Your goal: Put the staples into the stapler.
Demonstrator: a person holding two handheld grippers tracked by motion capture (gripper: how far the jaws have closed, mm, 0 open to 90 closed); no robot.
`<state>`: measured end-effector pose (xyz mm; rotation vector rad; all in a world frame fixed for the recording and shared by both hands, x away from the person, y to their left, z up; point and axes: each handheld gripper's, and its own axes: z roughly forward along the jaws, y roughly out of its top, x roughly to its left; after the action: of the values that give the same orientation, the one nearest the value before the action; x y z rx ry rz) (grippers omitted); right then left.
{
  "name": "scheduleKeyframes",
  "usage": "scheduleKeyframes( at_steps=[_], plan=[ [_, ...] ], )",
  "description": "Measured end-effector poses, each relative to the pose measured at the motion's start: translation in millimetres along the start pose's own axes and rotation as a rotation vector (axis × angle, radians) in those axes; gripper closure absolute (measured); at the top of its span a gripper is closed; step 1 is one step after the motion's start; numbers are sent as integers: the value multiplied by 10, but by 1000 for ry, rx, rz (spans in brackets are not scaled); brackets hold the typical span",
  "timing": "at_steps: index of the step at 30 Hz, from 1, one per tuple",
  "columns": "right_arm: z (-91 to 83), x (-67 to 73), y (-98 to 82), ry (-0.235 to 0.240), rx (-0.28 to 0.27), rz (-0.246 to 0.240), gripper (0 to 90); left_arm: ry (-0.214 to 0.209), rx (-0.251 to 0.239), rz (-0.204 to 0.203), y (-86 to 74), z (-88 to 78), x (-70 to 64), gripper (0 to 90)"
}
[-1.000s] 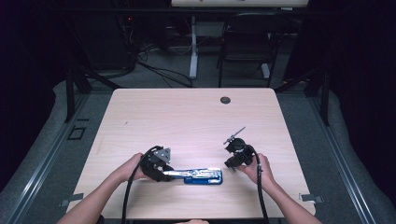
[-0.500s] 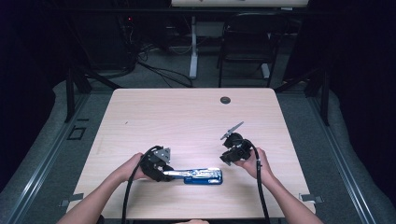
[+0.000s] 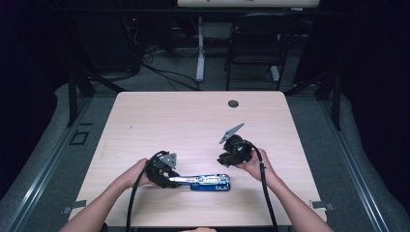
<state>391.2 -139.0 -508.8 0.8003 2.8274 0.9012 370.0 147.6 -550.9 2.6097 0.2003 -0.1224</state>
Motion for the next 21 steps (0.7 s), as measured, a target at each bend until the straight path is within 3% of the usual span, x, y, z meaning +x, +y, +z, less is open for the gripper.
scheduleKeyframes(
  at_steps=[12, 21],
  plan=[
    [72, 191, 40, 92, 4, -134, 784, -1, 0, -1, 0, 4, 3, 623],
    [96, 273, 18, 134, 24, -212, 784, -8, 5, -1, 0, 0, 7, 622]
  ],
)
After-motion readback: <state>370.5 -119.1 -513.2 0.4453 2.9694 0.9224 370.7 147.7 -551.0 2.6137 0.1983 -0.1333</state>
